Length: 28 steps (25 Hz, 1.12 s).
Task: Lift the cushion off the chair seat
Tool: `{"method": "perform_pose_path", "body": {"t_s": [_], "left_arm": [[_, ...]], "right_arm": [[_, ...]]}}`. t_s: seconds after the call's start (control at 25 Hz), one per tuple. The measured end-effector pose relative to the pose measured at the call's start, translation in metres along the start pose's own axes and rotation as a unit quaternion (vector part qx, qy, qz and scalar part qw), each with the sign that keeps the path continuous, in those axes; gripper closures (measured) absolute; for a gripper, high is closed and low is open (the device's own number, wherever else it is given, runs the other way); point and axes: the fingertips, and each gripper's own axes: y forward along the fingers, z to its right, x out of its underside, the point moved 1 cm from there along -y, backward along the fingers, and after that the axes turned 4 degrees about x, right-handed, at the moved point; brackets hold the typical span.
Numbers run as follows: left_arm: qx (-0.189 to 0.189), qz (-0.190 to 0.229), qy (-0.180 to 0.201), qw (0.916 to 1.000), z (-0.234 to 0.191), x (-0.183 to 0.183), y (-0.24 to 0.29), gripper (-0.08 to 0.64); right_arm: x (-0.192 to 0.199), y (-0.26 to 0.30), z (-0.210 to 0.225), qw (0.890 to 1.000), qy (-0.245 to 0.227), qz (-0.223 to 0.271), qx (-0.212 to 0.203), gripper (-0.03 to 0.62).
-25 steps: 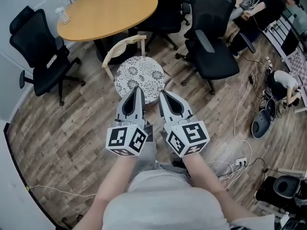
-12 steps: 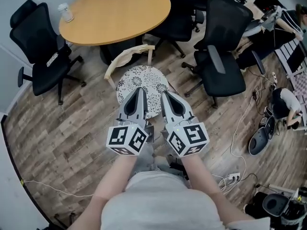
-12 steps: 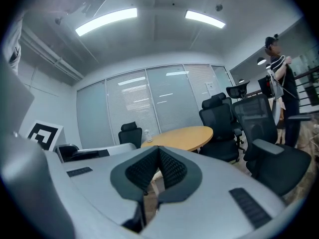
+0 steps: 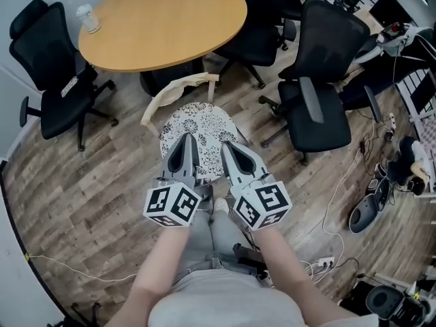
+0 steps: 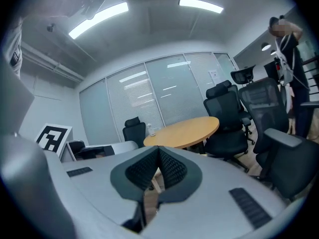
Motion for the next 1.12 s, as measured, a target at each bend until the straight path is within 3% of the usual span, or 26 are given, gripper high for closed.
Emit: {"method": "perform_pose_path", "body": {"t_s": [0.2,0.36,0.76,0.88,1.12], "left_arm": [[-0.019,-0.005,-0.008,0.9998,-0.019,0.022,0.019,0.557],[-0.028,-0.035,0.003,0.999,-0.04,0.056,0.033,0.557],[-0.007,-0.105,0.026,0.9941,-0.089,0.156,0.077,0.557],[-0.01,-0.119,0.027,0.9925,-0.104,0.185,0.09,0.557],[-0.026,-0.142,0.018,0.9893,-0.139,0.234,0.109,0.557]], "right_arm": [[0.02,0.02,0.026,1.0,0.001,-0.028,-0.008,0.572],[0.046,0.039,0.046,0.999,0.001,-0.049,-0.01,0.572],[0.149,0.084,0.115,0.992,-0.01,-0.124,0.001,0.566],[0.181,0.097,0.139,0.989,0.002,-0.145,-0.002,0.497],[0.233,0.124,0.186,0.985,0.008,-0.171,0.02,0.437]]}}
